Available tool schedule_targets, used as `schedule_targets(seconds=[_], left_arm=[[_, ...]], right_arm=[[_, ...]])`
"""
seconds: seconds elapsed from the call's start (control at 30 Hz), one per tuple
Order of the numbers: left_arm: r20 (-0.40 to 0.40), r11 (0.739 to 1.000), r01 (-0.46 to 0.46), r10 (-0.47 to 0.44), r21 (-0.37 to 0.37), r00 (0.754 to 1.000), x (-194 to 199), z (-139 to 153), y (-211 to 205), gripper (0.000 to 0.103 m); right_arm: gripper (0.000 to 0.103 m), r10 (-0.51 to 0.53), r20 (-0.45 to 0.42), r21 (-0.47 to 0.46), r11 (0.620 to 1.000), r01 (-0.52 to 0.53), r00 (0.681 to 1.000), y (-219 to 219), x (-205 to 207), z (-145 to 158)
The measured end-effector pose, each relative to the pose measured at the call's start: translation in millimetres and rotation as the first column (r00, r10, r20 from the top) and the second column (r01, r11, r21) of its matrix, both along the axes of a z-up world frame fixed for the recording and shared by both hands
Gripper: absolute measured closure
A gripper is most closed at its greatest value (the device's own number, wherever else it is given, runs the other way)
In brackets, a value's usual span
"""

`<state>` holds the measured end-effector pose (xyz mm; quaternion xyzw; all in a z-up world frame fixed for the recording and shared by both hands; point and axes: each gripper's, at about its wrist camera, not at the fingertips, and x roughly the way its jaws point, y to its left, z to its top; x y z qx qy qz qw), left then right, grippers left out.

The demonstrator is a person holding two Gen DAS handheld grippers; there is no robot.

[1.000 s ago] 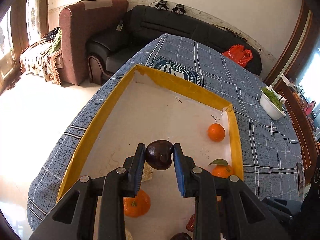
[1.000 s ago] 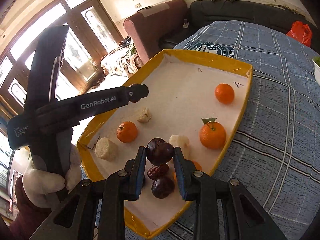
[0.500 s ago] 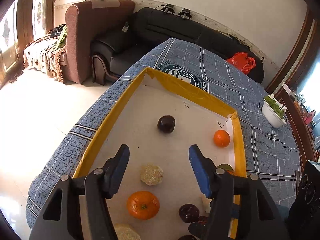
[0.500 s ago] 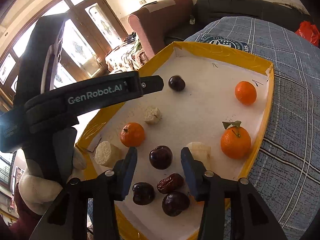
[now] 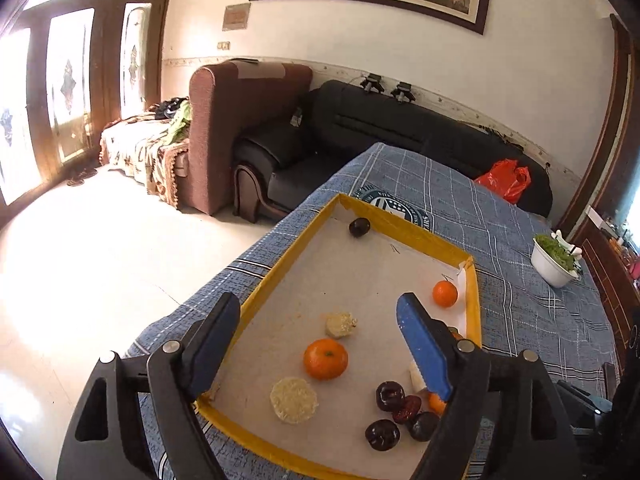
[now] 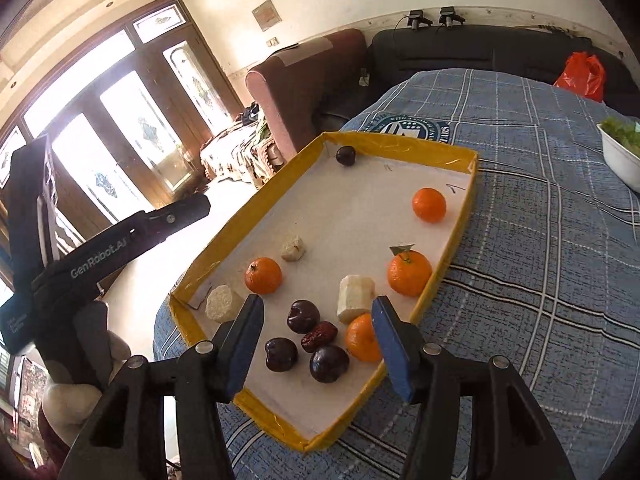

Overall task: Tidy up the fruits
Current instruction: 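Withdraw both open grippers from the tray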

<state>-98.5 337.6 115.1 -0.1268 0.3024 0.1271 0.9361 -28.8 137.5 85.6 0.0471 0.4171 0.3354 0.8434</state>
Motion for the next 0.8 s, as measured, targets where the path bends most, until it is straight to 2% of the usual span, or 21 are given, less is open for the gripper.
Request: schedule_targets(seconds=[0.13, 0.27, 0.47, 0.7, 0.77, 0.8], left_arm=[[0.093, 0.991, -0.07, 0.06, 0.115, 0.994, -32, 14, -28, 0.016], [0.173, 0.975, -0.102, 0.068, 0.198, 0.983, -56, 28, -59, 0.011], [0.296, 0.951, -0.176, 0.097, 0.253, 0.95, -96, 50, -99, 0.0], [0.451, 0.888, -0.259, 0.067, 0.379, 0.89, -144, 61, -153, 0.0], [0.454, 0.889, -0.236, 0.036, 0.393, 0.89, -149, 59, -165, 0.0], [0.437, 0.889, -0.219, 0.024, 0.402, 0.899, -148, 57, -169, 0.0]], right_arm=[[0.04, -0.068, 0.048, -0.012, 0.998, 0.068, 0.997, -22, -13, 7], [0.037, -0.133, 0.074, -0.001, 0.991, 0.134, 0.988, -49, -27, 11], [0.034, -0.219, 0.068, 0.055, 0.975, 0.215, 0.973, -94, -49, 15], [0.032, -0.281, 0.059, 0.106, 0.956, 0.274, 0.958, -129, -73, 13], [0.03, -0.296, 0.072, 0.113, 0.951, 0.287, 0.953, -134, -78, 13], [0.027, -0.303, 0.081, 0.113, 0.949, 0.294, 0.949, -136, -81, 13]])
